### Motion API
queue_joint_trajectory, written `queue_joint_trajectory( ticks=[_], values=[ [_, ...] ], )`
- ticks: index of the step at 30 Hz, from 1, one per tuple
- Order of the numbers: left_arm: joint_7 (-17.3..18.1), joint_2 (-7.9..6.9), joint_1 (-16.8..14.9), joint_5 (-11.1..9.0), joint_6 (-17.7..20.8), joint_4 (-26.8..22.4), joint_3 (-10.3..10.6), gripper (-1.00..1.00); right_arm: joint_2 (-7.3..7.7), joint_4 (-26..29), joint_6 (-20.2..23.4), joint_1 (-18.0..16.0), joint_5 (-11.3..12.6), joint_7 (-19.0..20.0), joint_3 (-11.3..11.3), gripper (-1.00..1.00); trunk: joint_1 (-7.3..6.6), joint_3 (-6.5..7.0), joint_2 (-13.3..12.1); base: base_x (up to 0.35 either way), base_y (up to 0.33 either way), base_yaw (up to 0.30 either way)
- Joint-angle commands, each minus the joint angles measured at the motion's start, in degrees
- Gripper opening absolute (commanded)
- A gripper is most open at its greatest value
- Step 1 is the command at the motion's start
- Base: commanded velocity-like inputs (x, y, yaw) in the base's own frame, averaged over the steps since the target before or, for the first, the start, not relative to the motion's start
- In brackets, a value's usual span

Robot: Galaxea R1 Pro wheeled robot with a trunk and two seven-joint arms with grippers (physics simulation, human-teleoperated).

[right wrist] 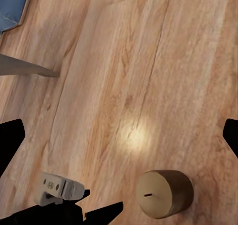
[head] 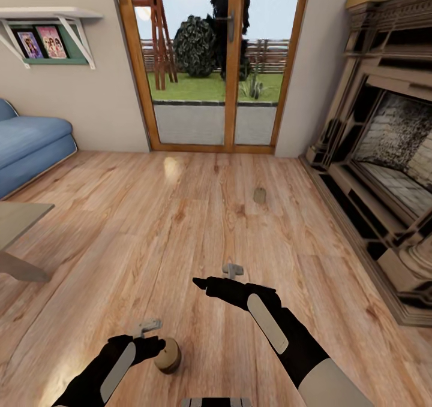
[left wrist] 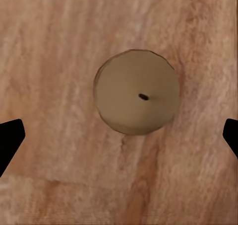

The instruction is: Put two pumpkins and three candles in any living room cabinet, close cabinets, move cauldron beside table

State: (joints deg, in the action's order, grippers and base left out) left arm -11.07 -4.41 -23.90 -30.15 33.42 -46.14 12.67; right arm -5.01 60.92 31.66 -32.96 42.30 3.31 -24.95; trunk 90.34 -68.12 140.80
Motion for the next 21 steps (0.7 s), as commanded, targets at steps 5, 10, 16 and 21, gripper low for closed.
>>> queue_joint_trajectory(
  ticks=[5, 10, 16, 21],
  values=[
    [0.0, 0.83, 0.0, 2.6, -0.6, 1.5, 0.0, 1.00, 0.00, 0.0, 0.0, 0.0, 0.0, 0.0, 0.0, 1.00, 1.10, -0.90, 2.0, 0.000, 0.000, 0.000],
    [0.0, 1.77, 0.0, 4.8, -1.0, 2.6, -0.1, 1.00, 0.00, 0.0, 0.0, 0.0, 0.0, 0.0, 0.0, 1.00, 1.43, -1.97, 2.5, 0.000, 0.000, 0.000],
    [0.0, 2.17, 0.0, 5.3, -1.8, 2.8, -0.2, 1.00, 0.00, 0.0, 0.0, 0.0, 0.0, 0.0, 0.0, 1.00, 1.59, -3.30, 2.6, 0.000, 0.000, 0.000],
    [0.0, 2.21, 0.0, 5.4, -1.9, 2.8, -0.1, 1.00, 0.00, 0.0, 0.0, 0.0, 0.0, -0.1, 0.0, 1.00, 1.72, -4.40, 2.6, 0.000, 0.000, 0.000]
  ],
)
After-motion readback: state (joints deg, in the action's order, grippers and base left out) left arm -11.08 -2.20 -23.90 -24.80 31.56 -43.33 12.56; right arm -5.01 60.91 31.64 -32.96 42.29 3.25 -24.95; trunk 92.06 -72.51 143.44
